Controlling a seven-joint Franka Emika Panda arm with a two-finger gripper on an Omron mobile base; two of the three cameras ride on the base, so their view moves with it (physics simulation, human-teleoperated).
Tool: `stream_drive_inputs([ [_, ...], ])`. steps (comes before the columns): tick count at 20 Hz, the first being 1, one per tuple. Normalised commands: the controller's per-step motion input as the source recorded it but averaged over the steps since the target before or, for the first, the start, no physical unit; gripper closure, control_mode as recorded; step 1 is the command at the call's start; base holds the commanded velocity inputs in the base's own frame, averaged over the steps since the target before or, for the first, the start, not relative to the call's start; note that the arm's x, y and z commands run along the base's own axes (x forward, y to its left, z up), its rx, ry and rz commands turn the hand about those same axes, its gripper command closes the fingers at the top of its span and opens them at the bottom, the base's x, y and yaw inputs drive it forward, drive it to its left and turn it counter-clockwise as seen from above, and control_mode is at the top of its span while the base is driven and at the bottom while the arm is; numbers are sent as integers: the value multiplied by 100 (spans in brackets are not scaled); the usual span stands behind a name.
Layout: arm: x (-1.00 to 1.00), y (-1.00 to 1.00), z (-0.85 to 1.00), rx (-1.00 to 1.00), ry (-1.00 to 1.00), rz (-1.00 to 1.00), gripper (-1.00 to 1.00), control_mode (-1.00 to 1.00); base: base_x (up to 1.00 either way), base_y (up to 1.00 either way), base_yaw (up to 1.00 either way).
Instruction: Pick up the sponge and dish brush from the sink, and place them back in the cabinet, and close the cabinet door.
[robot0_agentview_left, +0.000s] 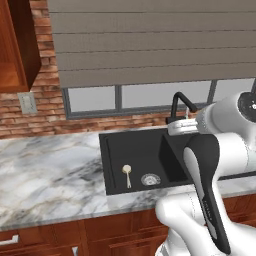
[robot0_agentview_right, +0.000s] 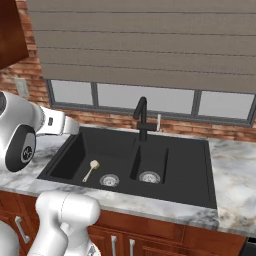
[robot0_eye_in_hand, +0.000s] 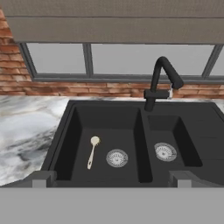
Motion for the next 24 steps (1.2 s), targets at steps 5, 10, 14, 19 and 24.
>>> stream_drive_inputs([
  [5, 0, 0, 0, 0, 0, 0, -100, 100, 50, 0, 0],
  [10, 0, 0, 0, 0, 0, 0, -100, 100, 36, 0, 0],
  [14, 0, 0, 0, 0, 0, 0, -100, 100, 8, 0, 0],
  [19, 7, 0, 0, 0, 1, 0, -100, -100, 5, 0, 0],
  [24, 31, 0, 0, 2, 3, 0, -100, -100, 0, 0, 0],
])
